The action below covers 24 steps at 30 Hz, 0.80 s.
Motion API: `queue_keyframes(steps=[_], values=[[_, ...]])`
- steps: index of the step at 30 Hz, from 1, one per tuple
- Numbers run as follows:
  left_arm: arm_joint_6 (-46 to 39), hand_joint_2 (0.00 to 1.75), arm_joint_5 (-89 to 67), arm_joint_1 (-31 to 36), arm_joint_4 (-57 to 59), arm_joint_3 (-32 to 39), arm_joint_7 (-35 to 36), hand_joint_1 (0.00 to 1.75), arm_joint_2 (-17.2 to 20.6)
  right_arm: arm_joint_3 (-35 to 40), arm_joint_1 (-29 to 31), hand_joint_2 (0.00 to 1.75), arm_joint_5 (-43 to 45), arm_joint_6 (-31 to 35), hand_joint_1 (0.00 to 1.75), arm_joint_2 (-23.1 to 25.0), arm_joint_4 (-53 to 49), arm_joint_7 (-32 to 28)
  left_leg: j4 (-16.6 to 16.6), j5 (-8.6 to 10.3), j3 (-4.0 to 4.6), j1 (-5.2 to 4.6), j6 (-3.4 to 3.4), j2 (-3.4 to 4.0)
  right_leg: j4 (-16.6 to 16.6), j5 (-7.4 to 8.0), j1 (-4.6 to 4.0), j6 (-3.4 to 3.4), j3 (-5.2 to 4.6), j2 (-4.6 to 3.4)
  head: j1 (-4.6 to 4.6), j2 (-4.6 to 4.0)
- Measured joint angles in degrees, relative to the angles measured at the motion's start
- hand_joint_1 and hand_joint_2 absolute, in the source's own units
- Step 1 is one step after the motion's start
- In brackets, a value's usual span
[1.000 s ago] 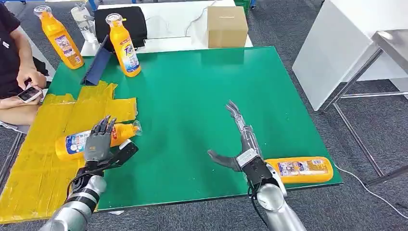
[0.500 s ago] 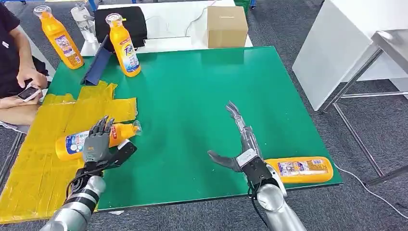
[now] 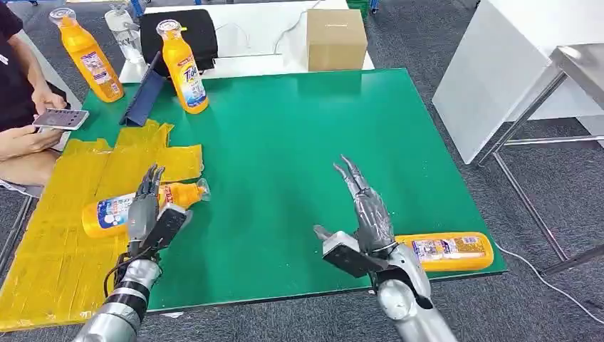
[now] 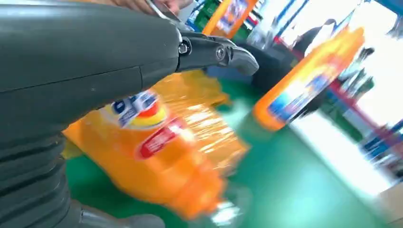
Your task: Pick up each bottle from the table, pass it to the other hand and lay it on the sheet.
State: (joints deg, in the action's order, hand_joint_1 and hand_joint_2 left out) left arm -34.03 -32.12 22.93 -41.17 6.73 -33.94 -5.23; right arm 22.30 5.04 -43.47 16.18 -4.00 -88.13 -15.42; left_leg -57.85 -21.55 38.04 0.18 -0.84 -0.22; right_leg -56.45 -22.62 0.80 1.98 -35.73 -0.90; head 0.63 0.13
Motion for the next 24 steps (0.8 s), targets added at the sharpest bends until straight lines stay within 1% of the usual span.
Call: queue_keyframes(steps=[2,3,4,8,9,10,11,12,14,24], values=[[-0.1,1.75,1.5,-3.3,-7.4,-2.4,0.0,0.0,-0.8,0.7,-1.0,1.75,-9.0,-0.1,0.0,-3.3,0.0,3.7,0.0,-0.02,0.05,-0.04,-0.03,-0.05,0.0,-0.02,0.03,0.02,-0.02,0.02,0.0,0.0],[-0.2,1.75,1.8,-4.5,-10.2,-3.6,0.2,0.0,-1.0,0.8,-1.4,1.75,-11.1,-0.8,0.0,-4.8,0.0,4.6,0.0,-0.04,0.08,-0.05,-0.06,-0.11,0.0,-0.07,0.05,0.1,-0.02,0.05,0.0,0.0],[-0.2,1.75,1.8,-5.0,-11.4,-4.2,0.3,0.0,-1.2,0.8,-1.6,1.75,-11.7,-1.2,0.0,-5.6,0.0,4.8,0.0,-0.04,0.08,-0.06,-0.06,-0.14,0.0,-0.1,0.07,0.15,-0.01,0.05,0.0,0.0],[-0.2,1.75,1.9,-5.4,-11.8,-4.4,0.3,0.0,-1.2,0.8,-1.7,1.75,-11.8,-1.3,0.0,-5.9,0.0,4.9,0.0,-0.04,0.06,-0.06,-0.06,-0.17,0.1,-0.1,0.07,0.16,-0.07,0.06,0.0,0.0],[0.9,1.75,3.4,-7.1,-15.8,-6.1,0.0,0.0,-1.8,0.5,-2.9,1.75,-10.7,-3.1,0.0,-9.1,-0.5,5.4,0.0,-0.07,0.01,-0.09,-0.11,-0.22,0.1,-0.12,0.13,0.18,-0.07,0.1,0.02,0.0],[2.6,1.75,4.5,-11.5,-23.7,-9.4,0.3,0.0,-2.7,-2.4,-9.1,1.75,-6.1,-4.0,0.0,-16.7,-4.3,3.7,-0.1,-0.24,-0.03,-0.26,-0.42,-0.71,0.1,-0.4,0.27,0.59,0.29,0.57,0.04,0.0],[2.4,1.75,4.9,-15.5,-29.5,-13.5,1.8,0.0,-2.9,-7.7,-15.0,1.75,-4.8,-5.3,0.0,-21.8,-7.2,1.0,0.0,-0.35,0.04,-0.3,-0.43,-0.87,0.1,-0.39,0.31,0.6,0.33,0.66,0.0,0.0],[2.4,1.75,5.5,-16.2,-31.0,-14.6,1.9,0.0,-2.9,-9.3,-16.4,1.75,-5.1,-6.0,0.0,-23.1,-8.4,0.9,0.0,-0.44,-0.01,-0.32,-0.4,-0.62,0.1,-0.39,0.32,0.6,0.31,0.49,0.02,0.0],[2.3,1.75,6.3,-16.7,-32.8,-16.0,1.9,0.0,-3.0,-10.9,-18.2,1.75,-5.7,-6.6,0.0,-24.1,-10.0,1.0,0.0,-0.52,-0.13,-0.33,-0.44,-0.37,0.1,-0.39,0.33,0.6,0.32,0.34,0.02,0.0],[2.5,1.75,7.1,-18.0,-36.4,-17.6,1.7,0.0,-3.1,-15.4,-22.9,1.75,-6.7,-6.8,0.0,-26.3,-13.1,3.4,0.0,-0.46,-0.29,-0.29,-0.42,-0.31,0.1,-0.4,0.3,0.58,0.45,0.31,0.0,0.0]])
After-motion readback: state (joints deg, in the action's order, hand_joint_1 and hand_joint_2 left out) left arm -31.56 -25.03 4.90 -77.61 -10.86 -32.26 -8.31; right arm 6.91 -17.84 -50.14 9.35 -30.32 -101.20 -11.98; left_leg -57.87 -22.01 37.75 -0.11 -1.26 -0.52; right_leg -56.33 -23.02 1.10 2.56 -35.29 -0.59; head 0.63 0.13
